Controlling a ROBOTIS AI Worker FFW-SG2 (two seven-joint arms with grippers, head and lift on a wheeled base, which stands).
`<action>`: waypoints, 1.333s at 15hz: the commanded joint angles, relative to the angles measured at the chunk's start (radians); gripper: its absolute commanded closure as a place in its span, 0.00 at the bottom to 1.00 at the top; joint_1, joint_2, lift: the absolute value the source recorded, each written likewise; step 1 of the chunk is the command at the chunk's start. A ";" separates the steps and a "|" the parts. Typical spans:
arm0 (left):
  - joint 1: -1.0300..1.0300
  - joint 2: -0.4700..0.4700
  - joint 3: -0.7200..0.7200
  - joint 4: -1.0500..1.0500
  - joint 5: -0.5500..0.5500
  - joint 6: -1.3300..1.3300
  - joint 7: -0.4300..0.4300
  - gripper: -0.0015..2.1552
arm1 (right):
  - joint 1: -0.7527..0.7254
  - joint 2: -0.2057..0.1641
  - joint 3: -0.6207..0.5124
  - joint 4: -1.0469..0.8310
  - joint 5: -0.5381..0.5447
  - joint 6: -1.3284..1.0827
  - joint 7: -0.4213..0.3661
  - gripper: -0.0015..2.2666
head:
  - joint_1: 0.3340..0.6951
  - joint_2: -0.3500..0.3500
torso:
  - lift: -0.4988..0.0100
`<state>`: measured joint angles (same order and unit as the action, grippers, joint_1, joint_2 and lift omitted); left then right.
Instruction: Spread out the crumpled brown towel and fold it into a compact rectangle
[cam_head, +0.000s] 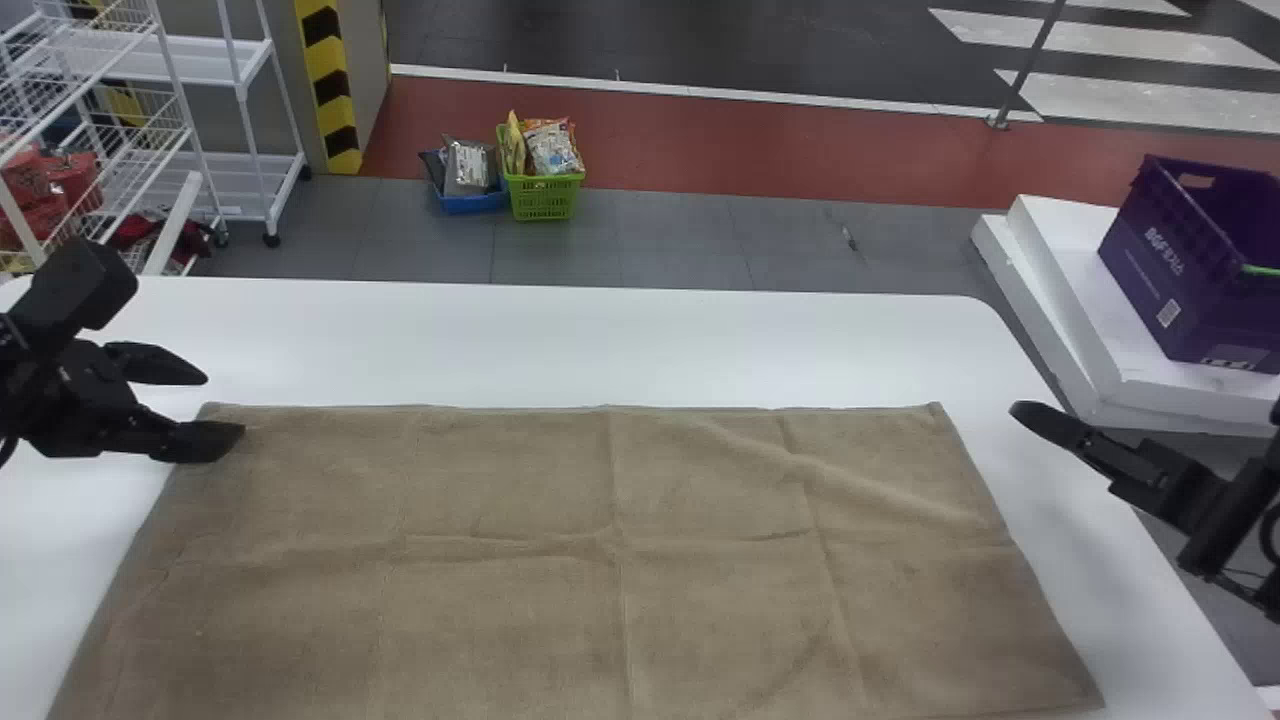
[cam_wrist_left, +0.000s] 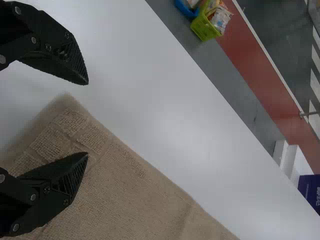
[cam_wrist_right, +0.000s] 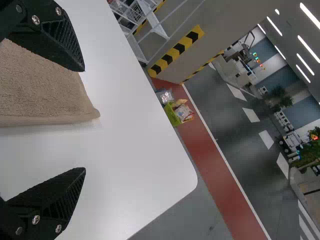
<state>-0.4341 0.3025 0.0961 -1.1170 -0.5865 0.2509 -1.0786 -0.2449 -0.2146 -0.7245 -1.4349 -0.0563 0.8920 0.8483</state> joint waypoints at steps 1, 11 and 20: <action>-0.017 0.003 -0.015 0.023 -0.010 0.000 -0.009 0.18 | -0.001 0.000 -0.001 0.002 0.000 -0.003 0.000 0.05 | 1.00 0.29 | 0.73; -0.035 -0.002 -0.027 0.051 -0.059 0.009 -0.041 0.21 | -0.007 -0.011 -0.006 0.016 -0.010 -0.006 0.000 0.05 | 1.00 0.28 | 0.73; -0.043 -0.005 -0.021 0.060 -0.042 0.009 0.000 0.20 | -0.005 -0.020 -0.015 0.021 -0.008 -0.006 0.000 0.05 | 1.00 0.28 | 0.73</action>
<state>-0.4756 0.2978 0.0742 -1.0569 -0.6293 0.2624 -1.0836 -0.2513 -0.2328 -0.7336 -1.4143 -0.0659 0.8860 0.8483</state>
